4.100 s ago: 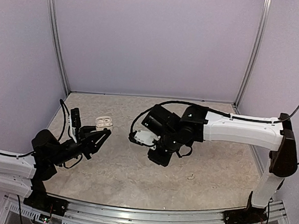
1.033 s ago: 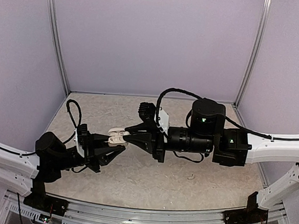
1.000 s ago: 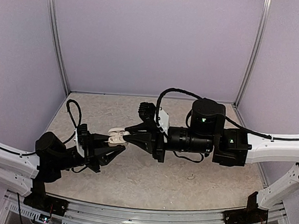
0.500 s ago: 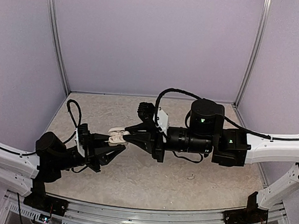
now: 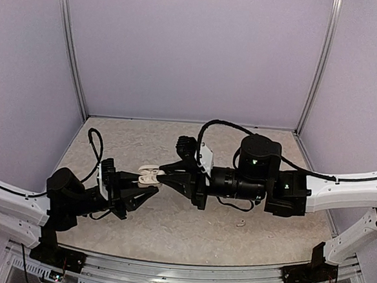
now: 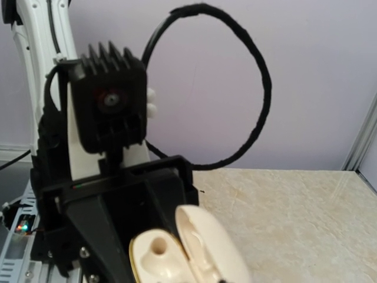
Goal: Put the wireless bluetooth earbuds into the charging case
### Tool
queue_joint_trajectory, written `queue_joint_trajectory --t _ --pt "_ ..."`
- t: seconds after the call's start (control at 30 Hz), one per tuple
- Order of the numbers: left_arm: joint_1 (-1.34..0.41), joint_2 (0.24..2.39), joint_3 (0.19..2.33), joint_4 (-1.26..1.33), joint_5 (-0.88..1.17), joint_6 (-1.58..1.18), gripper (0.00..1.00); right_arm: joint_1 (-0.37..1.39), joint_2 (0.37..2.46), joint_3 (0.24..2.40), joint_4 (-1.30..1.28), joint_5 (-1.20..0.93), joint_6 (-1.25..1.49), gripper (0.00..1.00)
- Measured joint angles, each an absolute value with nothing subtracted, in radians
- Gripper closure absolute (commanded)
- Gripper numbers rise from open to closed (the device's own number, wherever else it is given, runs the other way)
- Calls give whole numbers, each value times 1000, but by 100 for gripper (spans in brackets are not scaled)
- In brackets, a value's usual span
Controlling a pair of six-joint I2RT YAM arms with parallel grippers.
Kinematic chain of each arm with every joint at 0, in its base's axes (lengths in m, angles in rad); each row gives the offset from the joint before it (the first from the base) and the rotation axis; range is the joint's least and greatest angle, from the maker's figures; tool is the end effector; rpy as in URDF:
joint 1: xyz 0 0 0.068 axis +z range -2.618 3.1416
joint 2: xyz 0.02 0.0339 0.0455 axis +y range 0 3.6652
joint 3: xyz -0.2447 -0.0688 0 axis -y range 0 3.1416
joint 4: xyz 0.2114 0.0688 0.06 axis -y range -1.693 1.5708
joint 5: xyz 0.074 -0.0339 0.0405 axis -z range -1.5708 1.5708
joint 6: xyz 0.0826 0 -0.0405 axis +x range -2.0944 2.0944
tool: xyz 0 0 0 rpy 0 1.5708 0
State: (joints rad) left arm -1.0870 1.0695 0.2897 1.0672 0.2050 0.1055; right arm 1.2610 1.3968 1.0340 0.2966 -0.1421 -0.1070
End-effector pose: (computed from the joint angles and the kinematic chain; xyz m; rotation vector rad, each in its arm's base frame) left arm 0.0983 -0.2233 0.2660 0.9050 1.0051 -0.9667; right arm 0.0962 0.3388 0.3253 -1.1818 1.2673 0.9859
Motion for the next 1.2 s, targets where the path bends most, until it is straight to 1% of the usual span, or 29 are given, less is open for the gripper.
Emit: queue_joint_trajectory --t 0.13,0.53,0.67,0.9,1.07,1.2 --pt "-1080 1069 284 1065 209 93 93 1261 1391 1008 319 -131 -120 88" --pt "-1072 1069 284 1062 240 68 93 1263 1375 982 323 -137 -236 88" --pt "-1072 1069 284 1062 246 67 93 1263 1375 1005 279 -139 -263 85" --pt "-1072 1073 284 1060 262 66 93 1263 1375 1026 214 -154 -298 85" --pt "-1069 1082 285 1061 277 60 93 1263 1375 1044 167 -156 -303 81" --pt "-1068 1085 285 1061 282 56 93 1263 1375 1048 150 -155 -300 72"
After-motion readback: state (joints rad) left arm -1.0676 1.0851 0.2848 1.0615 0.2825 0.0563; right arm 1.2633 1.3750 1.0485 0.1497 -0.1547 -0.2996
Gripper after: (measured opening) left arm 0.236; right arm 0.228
